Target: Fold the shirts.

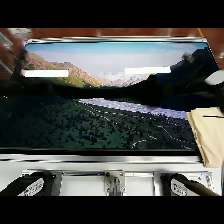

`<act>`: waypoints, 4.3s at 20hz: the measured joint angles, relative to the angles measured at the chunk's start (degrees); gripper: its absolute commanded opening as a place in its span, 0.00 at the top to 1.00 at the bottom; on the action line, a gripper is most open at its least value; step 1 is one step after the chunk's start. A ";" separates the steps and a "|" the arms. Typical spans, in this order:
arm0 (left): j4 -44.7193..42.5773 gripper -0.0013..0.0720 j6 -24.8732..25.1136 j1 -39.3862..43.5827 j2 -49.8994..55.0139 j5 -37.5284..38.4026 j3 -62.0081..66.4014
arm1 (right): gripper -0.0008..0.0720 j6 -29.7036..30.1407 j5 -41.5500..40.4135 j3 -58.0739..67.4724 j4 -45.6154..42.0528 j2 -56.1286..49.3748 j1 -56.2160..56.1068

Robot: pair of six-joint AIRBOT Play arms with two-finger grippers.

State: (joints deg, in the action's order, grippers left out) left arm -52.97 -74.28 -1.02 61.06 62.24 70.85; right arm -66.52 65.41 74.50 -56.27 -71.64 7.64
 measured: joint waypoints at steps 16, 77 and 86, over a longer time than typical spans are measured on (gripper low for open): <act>-10.45 0.93 -5.53 0.04 -18.99 11.58 39.95 | 0.89 -3.93 2.64 31.28 -13.62 32.74 -0.04; 7.34 0.60 1.66 -18.93 16.13 0.37 -40.22 | 0.08 -8.94 12.17 -13.46 -3.82 -9.20 24.20; 7.30 0.93 3.63 -16.06 16.94 0.81 -38.36 | 0.23 -6.51 6.84 -23.17 -2.49 -12.70 17.59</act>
State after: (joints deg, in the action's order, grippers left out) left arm -45.67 -70.65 -17.08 78.00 63.05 32.49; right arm -73.03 72.25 51.33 -58.76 -84.33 25.23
